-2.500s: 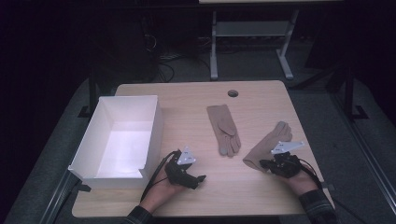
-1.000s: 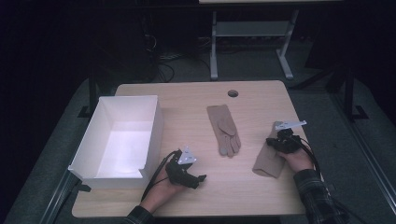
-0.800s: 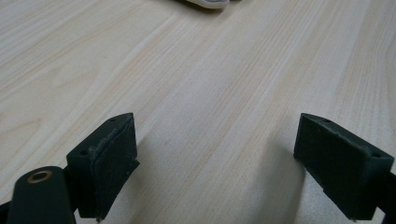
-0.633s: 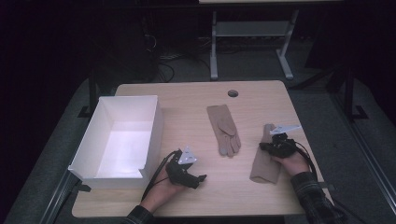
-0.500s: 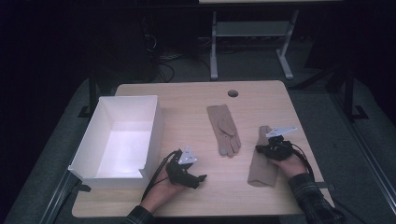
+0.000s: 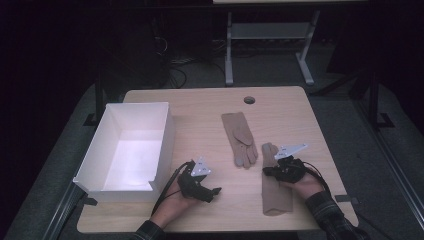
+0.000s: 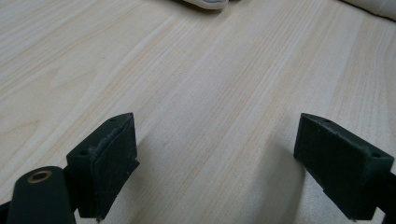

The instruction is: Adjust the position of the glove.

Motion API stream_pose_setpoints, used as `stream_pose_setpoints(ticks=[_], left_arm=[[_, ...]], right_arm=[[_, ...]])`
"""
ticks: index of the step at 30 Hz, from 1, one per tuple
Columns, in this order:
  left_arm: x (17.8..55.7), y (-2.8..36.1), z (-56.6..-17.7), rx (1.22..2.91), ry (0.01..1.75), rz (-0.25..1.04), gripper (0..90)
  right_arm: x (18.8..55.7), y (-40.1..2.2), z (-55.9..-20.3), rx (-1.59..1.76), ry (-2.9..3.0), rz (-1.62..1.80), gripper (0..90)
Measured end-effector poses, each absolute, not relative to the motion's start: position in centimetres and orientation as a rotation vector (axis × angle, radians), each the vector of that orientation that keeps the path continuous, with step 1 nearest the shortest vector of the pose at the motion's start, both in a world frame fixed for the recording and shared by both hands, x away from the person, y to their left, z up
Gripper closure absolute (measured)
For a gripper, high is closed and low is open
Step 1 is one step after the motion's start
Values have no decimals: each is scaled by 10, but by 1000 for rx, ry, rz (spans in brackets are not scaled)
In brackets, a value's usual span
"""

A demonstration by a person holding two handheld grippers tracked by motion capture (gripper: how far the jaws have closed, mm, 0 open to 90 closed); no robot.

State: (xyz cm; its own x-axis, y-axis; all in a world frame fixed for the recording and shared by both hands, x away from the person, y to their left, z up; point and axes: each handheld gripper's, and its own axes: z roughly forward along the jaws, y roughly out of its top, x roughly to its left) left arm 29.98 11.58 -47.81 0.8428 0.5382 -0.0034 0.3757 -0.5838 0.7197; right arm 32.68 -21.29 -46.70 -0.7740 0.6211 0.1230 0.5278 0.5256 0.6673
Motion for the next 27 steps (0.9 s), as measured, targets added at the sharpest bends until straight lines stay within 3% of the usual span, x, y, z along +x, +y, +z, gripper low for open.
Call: stream_pose_setpoints(ticks=[5,11,27], left_arm=[[300,116,-478,2259,663,276,124],[300,116,-478,2263,655,282,124],[301,116,-478,2268,654,273,122]], right_arm=[[326,-213,-467,994,2629,1098,899],[320,-222,-456,1001,2564,1131,781],[295,-293,-468,1225,2290,1039,305]])
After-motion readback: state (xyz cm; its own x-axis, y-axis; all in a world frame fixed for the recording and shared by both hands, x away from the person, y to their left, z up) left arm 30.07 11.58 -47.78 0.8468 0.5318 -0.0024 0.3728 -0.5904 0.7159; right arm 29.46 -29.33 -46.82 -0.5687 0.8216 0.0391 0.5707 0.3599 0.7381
